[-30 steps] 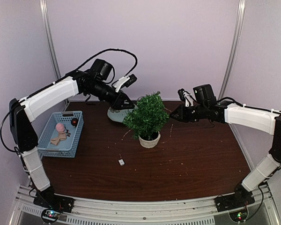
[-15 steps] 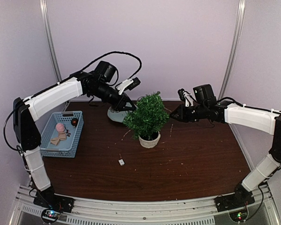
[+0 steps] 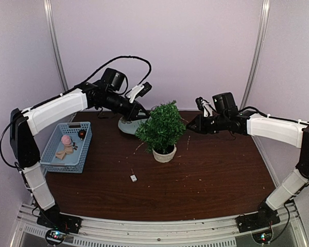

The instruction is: Decorate the small christmas tree

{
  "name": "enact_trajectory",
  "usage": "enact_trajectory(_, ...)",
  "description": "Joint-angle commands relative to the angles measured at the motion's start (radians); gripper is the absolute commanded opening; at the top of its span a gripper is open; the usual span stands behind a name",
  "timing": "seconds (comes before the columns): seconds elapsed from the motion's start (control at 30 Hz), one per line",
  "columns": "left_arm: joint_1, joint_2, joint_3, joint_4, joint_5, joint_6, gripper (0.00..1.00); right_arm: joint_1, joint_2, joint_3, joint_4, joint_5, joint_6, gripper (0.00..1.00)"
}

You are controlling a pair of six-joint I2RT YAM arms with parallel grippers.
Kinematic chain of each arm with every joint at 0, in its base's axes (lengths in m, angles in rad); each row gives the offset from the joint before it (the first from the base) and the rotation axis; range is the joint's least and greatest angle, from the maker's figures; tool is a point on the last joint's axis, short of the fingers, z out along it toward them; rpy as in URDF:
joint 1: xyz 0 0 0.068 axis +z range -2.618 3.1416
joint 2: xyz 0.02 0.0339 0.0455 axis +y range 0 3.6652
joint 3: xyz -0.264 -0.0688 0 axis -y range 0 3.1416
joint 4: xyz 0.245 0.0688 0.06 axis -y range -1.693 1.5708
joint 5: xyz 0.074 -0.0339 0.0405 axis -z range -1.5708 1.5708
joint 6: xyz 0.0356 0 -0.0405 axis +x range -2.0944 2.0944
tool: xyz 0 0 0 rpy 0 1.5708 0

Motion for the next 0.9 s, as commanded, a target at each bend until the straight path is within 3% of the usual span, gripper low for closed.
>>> enact_trajectory(0.0, 0.001, -0.043, -0.049, 0.165, -0.033, -0.088, 0.0, 0.004, 0.013, 0.017, 0.03, -0.013, 0.002, 0.0)
enact_trajectory(0.33, 0.001, -0.048, -0.018, 0.167, -0.114, -0.069, 0.0, 0.004, 0.012, 0.021, 0.025, -0.012, -0.001, 0.0)
enact_trajectory(0.87, -0.066, -0.021, -0.202, 0.302, -0.082, -0.14, 0.0, 0.004, 0.014, -0.003, 0.011, 0.002, -0.011, 0.0)
